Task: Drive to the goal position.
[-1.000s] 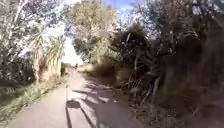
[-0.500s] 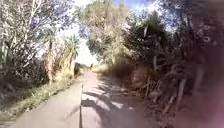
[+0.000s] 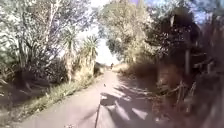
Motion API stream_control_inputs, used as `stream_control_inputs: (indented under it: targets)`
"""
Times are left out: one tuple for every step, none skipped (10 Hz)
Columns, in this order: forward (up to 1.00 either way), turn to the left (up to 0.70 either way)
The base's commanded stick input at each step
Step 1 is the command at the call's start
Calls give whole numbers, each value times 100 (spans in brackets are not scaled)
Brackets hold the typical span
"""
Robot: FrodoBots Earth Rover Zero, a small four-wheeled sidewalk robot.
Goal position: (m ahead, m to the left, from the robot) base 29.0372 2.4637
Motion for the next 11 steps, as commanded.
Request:
stream_control_inputs:
  targets:
    - [70, 0]
    - [70, 0]
    - [70, 0]
    - [70, 0]
    - [70, -16]
    - [70, -35]
    - [70, -35]
    - [70, -35]
    - [70, -35]
    - [70, -35]
    - [70, -35]
